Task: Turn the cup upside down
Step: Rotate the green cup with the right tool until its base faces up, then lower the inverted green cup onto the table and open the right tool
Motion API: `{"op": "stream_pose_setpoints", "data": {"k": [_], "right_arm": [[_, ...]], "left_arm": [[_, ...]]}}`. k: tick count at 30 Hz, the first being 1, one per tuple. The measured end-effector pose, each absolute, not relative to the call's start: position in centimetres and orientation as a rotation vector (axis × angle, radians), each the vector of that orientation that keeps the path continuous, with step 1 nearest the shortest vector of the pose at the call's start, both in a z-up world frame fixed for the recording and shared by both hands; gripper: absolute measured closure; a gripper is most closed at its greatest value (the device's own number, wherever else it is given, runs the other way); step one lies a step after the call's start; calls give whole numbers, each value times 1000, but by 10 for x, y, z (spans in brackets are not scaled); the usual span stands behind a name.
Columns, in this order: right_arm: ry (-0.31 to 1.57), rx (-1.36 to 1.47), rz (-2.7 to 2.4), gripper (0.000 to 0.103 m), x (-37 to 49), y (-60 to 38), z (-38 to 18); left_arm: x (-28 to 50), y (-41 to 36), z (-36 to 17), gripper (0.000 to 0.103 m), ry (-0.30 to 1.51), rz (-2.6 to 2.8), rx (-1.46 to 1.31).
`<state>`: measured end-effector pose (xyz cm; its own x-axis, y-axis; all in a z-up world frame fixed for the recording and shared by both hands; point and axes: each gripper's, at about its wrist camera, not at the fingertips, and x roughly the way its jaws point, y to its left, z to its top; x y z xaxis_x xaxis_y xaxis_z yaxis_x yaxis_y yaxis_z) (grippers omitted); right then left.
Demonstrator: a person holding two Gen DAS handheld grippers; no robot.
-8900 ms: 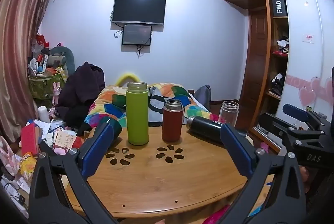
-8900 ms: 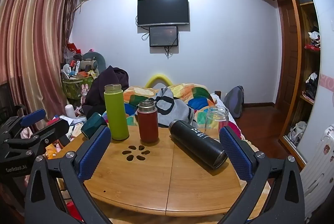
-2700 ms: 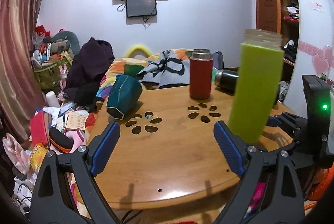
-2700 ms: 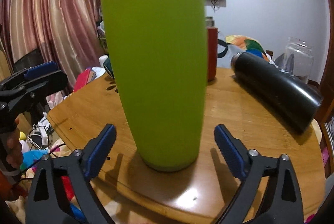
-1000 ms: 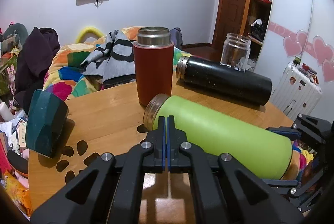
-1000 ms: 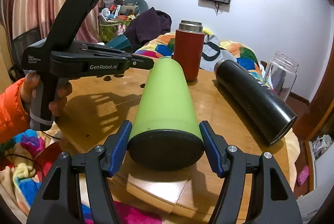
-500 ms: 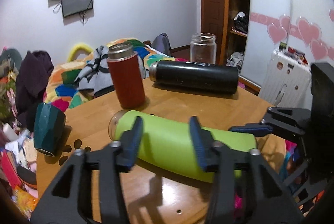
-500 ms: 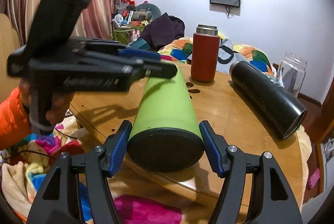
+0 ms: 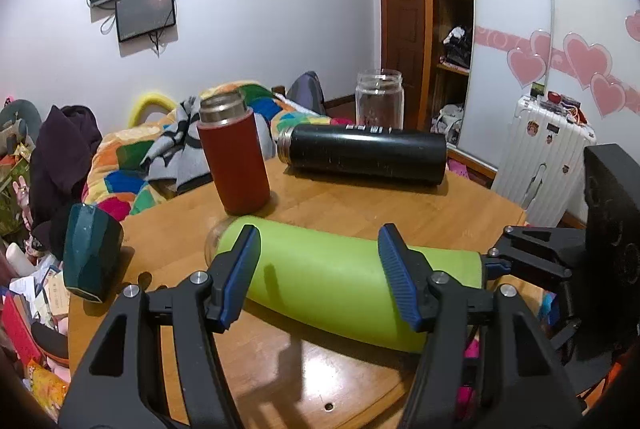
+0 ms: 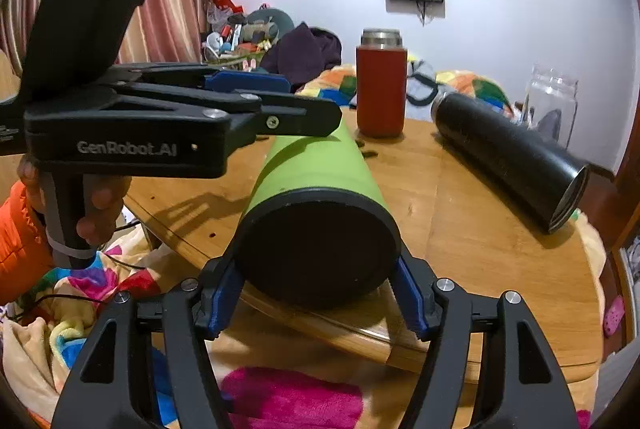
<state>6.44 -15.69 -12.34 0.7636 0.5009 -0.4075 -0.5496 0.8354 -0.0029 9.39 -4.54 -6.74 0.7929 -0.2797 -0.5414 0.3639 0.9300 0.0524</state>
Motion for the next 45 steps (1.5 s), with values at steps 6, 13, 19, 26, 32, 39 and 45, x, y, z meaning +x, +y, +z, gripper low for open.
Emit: {"op": "stream_pose_setpoints", "data": {"k": [6, 13, 19, 26, 32, 39, 45], "right_arm": [[317, -127, 573, 41, 51, -162, -105], [255, -123, 582, 41, 47, -164, -82], [231, -82, 589, 41, 56, -167, -64], [208, -76, 581, 41, 65, -164, -44], [223, -77, 590, 41, 83, -152, -27], [262, -94, 587, 41, 104, -136, -17], [290, -74, 574, 41, 121, -129, -13]], "left_arm": [[87, -40, -55, 54, 507, -381, 128], [83, -33, -43, 60, 467, -360, 124], [86, -17, -45, 60, 476, -329, 95], [91, -6, -50, 60, 489, -319, 48], [95, 2, -49, 60, 485, -300, 27], [96, 13, -52, 60, 496, -272, 7], [95, 19, -57, 60, 503, -248, -5]]}}
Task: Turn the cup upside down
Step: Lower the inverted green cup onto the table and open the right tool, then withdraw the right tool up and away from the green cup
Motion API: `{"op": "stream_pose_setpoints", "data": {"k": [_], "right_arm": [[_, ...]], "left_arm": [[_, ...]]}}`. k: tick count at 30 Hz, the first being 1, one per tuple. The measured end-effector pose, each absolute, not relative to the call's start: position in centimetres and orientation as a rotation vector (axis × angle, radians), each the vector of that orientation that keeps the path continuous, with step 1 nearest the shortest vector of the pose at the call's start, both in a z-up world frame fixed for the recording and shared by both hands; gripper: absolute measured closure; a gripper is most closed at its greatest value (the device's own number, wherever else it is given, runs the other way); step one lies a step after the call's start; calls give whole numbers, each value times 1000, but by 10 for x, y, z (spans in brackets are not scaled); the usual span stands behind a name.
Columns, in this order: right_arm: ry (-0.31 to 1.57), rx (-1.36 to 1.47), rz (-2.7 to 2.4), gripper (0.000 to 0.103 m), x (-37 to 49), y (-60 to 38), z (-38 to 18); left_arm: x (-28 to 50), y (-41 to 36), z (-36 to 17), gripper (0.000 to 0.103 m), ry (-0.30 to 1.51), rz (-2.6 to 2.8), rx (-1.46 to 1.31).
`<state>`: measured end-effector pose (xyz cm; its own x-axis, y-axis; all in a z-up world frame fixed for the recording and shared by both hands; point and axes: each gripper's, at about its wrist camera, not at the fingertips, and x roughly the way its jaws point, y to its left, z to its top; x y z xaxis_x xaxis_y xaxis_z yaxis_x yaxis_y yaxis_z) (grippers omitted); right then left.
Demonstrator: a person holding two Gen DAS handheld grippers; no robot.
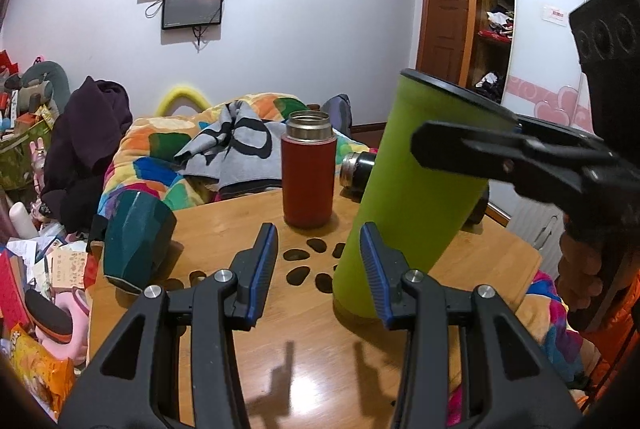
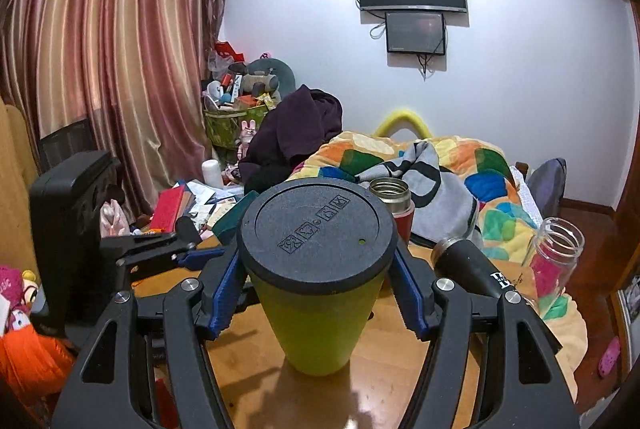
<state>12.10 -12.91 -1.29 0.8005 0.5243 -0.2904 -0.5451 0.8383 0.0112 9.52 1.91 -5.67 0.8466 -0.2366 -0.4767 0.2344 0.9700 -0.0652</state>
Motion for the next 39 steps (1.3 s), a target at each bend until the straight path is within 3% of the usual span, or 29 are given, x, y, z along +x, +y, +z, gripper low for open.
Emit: {"op": "stream_pose_setpoints", "data": {"k": [9, 16, 26, 32, 39], "right_arm": [[326, -51, 569, 40, 138, -122, -8], [340, -67, 585, 40, 138, -111, -8], [357, -36, 588, 35, 134, -119, -9], [306, -38, 546, 24, 107, -140, -6], [252, -15, 463, 17, 74, -169, -2]], "left_arm": [[86, 31, -54, 60, 489, -206, -38], [77, 36, -52, 46, 470, -161, -40], [65, 37, -43, 44, 448, -142, -42], [51, 32, -25, 34, 389, -127, -42], [24, 20, -2, 3, 288, -50, -32]]}}
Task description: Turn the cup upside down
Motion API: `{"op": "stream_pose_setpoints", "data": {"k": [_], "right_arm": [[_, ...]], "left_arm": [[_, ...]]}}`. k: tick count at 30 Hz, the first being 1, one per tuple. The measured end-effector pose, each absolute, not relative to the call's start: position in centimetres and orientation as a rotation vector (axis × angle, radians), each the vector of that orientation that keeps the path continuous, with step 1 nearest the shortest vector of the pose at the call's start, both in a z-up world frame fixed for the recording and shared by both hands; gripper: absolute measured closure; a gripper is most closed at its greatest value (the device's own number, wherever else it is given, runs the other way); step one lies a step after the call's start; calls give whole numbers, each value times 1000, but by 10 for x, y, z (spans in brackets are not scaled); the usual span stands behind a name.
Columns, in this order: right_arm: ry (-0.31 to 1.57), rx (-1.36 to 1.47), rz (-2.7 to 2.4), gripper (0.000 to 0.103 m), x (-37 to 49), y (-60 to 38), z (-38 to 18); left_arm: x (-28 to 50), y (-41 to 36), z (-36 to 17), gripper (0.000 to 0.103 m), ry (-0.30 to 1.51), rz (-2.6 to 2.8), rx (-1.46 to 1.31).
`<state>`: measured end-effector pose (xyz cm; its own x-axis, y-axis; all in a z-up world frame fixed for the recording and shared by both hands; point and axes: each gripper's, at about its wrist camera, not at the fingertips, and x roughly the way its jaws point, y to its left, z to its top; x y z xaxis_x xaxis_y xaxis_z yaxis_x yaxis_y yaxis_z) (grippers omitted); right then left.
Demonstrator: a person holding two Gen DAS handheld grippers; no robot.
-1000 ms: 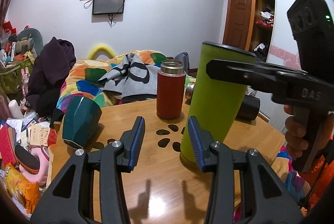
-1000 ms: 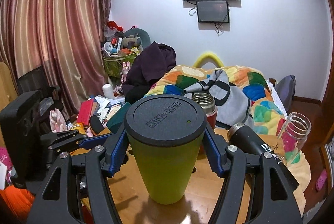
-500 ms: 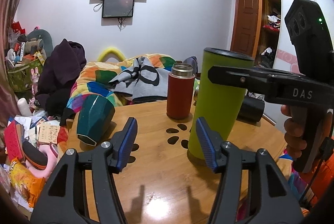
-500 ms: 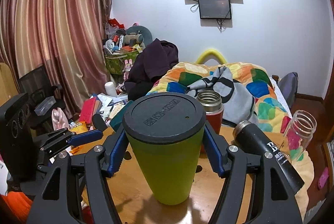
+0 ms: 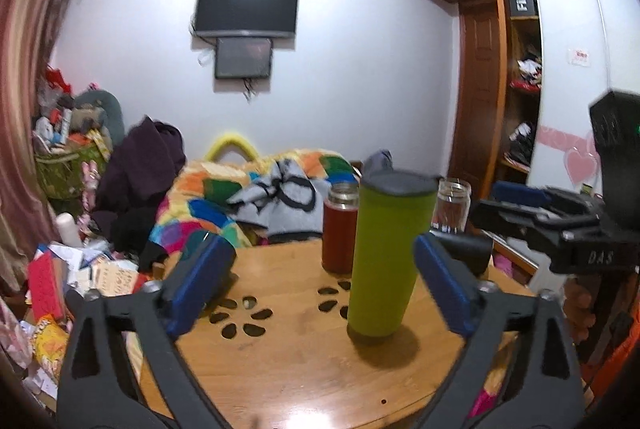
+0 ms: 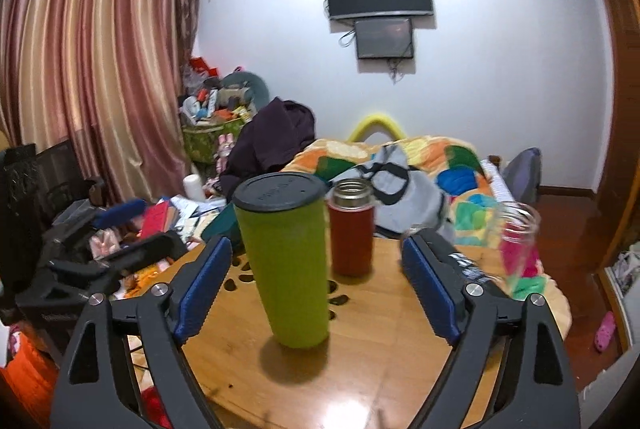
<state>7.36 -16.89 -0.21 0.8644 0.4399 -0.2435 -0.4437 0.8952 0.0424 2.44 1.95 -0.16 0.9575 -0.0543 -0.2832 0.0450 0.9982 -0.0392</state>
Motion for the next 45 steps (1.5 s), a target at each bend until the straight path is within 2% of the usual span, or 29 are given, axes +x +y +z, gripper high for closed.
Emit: {"op": "stream_pose_setpoints", "data": {"k": [1, 3, 4, 22, 45], "right_arm": [[249, -12, 455, 17, 69, -172, -1], [241, -12, 438, 3, 60, -177, -1], [231, -12, 428, 0, 56, -180, 0], [210, 41, 361, 0, 11, -208, -13], [201, 16, 356, 0, 8, -200, -13]], "left_arm": [[21, 17, 0, 1, 278, -38, -28], [12, 12, 4, 0, 266, -8, -20], [10, 11, 5, 0, 266, 3, -22], [-33, -18, -3, 0, 250, 63, 32], [-29, -10, -5, 0, 264, 66, -1]]}}
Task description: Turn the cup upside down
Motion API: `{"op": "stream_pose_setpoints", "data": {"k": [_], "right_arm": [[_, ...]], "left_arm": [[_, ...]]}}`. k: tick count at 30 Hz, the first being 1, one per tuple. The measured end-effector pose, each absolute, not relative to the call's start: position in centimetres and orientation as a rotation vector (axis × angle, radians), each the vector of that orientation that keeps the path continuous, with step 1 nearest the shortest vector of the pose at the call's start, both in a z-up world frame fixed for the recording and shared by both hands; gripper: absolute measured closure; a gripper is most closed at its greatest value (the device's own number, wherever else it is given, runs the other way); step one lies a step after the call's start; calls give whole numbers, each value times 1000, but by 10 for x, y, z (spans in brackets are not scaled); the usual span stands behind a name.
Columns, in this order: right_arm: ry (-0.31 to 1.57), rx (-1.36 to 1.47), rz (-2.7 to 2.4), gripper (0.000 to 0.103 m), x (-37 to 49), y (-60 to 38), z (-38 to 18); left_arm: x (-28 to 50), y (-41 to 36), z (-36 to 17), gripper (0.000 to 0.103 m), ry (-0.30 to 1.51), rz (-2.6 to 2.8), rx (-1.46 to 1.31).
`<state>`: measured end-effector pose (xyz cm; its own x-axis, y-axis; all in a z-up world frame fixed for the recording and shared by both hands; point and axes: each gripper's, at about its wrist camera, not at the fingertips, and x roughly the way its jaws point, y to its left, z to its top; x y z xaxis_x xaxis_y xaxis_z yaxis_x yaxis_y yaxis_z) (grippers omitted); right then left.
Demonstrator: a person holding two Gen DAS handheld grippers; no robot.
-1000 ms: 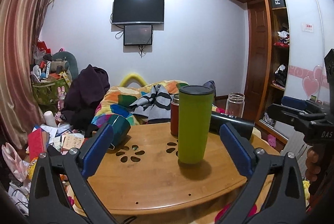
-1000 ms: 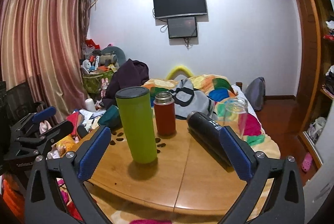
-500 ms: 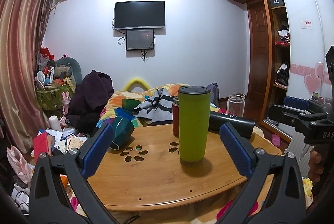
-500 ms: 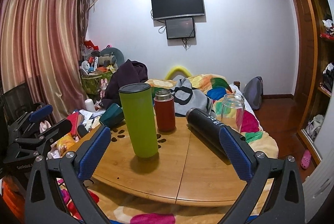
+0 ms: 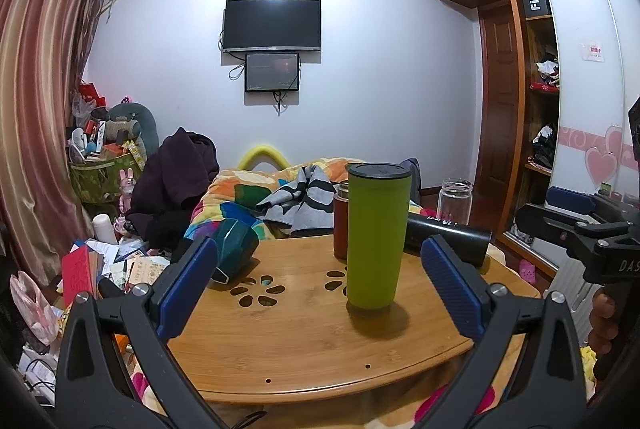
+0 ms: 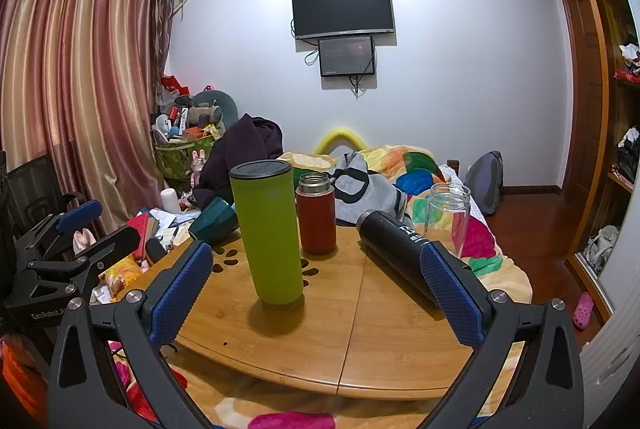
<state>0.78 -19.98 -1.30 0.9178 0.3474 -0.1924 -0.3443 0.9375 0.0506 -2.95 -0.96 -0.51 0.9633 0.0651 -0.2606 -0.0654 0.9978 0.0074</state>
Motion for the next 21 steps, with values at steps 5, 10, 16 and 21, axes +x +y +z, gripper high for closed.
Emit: {"op": "stream_pose_setpoints", "data": {"k": [5, 10, 16, 21], "right_arm": [[199, 14, 353, 0, 7, -198, -13], [197, 13, 353, 0, 7, -198, -13], [198, 15, 353, 0, 7, -198, -12], [197, 14, 353, 0, 7, -199, -12]], "left_arm": [[-29, -10, -6, 0, 266, 67, -1], [-29, -10, -6, 0, 266, 67, -1], [-29, -11, -5, 0, 267, 63, -2], [-30, -11, -5, 0, 267, 58, -4]]}}
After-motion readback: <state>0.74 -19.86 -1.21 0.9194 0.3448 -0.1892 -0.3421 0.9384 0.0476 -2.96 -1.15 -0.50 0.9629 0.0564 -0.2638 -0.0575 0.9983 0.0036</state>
